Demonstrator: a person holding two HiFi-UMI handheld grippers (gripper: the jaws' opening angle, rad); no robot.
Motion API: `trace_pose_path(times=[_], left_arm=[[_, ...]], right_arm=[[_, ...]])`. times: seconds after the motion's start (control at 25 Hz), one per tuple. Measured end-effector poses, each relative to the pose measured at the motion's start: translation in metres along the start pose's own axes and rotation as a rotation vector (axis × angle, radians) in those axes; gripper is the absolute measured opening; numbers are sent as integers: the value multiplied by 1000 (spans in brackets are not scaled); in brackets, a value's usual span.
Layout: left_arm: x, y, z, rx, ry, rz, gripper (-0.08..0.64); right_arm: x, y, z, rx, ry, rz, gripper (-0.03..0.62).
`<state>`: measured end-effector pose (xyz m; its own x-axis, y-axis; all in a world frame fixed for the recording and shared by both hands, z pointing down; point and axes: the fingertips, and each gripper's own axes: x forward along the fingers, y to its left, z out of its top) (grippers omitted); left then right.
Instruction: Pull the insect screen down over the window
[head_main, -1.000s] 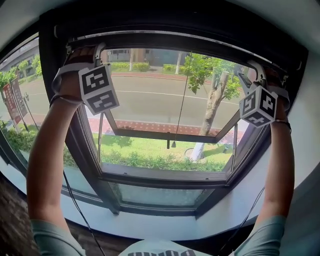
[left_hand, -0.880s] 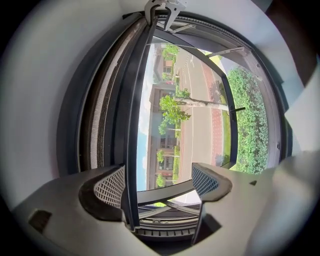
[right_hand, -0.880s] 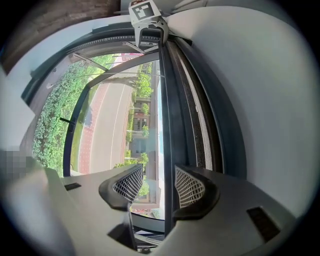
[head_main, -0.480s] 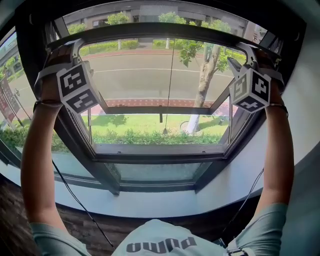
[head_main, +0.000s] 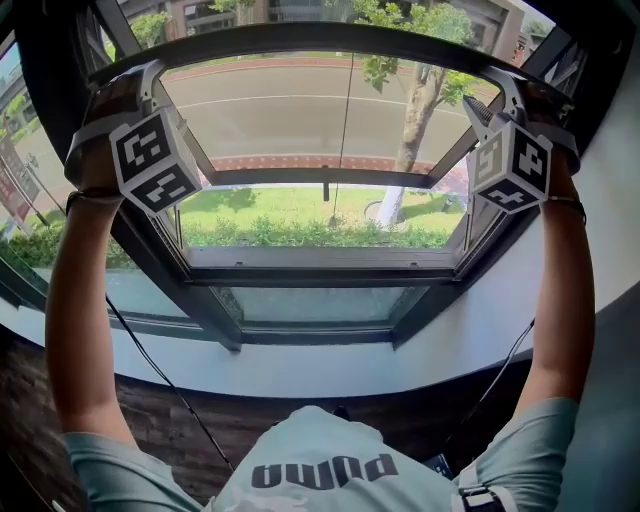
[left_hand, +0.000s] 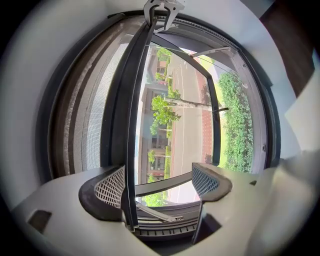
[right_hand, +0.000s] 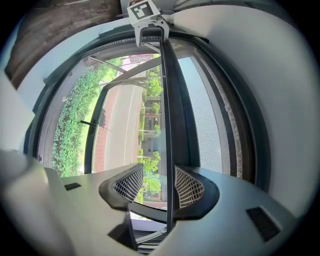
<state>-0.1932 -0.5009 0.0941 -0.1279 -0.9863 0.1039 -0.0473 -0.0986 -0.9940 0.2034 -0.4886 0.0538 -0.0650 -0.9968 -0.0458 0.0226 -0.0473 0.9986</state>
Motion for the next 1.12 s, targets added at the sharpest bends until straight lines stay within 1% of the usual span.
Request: trace_pose_path(times=[0.16,0.32,0.52,0.68,0.88,1.12], left_arm=[[1,-10,1,-8,-3,3,407],[5,-26,1,-5,-8,12,405],[2,-56,9,-36,-40,-32,403],[6,-85,0,-15,-14,-60,403],[6,-107,3,-26,-13,-86,403],[7,-137,1,-10,-18,-132,403]], right_arm=[[-1,11,-1,-4,4,20,199],[0,30,-1,-4,10,50,199],[-2,62,0,-15,6,95,198],[-6,87,0,-14,5,122,196],[-9,106,-3,-20,12,147,196],[-11,137,-2,-35,15,204,196]])
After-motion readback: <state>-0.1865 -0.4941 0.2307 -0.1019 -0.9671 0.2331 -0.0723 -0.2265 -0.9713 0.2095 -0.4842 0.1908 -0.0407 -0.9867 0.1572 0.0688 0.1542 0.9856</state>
